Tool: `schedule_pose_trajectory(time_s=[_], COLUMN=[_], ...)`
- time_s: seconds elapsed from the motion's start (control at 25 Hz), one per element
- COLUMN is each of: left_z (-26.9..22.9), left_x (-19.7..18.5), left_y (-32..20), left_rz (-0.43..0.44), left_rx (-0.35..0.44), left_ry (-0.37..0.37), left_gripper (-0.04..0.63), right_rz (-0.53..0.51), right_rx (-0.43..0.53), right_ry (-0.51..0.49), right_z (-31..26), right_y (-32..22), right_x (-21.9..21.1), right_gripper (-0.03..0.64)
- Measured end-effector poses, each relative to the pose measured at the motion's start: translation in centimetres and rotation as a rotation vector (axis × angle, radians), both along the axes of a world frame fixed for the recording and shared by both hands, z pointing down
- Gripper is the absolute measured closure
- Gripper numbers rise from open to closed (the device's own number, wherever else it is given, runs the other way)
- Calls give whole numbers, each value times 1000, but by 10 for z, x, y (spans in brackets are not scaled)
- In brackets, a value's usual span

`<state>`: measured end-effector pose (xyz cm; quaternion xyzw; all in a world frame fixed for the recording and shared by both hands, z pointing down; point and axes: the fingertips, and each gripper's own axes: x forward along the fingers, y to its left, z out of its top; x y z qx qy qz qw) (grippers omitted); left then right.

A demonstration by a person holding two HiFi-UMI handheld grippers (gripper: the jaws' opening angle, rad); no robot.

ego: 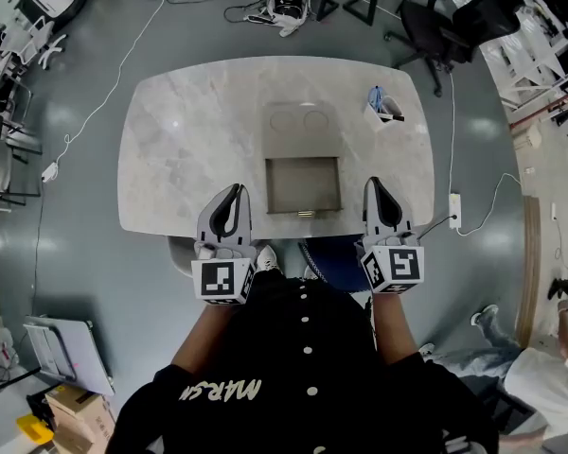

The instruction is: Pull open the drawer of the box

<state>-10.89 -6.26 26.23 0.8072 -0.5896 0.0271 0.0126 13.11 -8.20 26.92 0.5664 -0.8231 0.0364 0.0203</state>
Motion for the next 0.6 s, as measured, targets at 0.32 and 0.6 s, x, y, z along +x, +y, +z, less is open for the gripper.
schedule_pose_trajectory(time_s=[0.32, 0.6], left_z=[4, 5], left_x=[0, 0], left_y=[0, 0], left_rz=[-8, -12], left_rx=[-15, -12], left_ry=[0, 3], left_gripper=[565, 565], right_rz=[-10, -13], right_rx=[2, 1], right_ry=[-4, -7], right_z=[-1, 0], right_y=[-1, -1], right_x=[-2, -3], right_gripper=[621, 621])
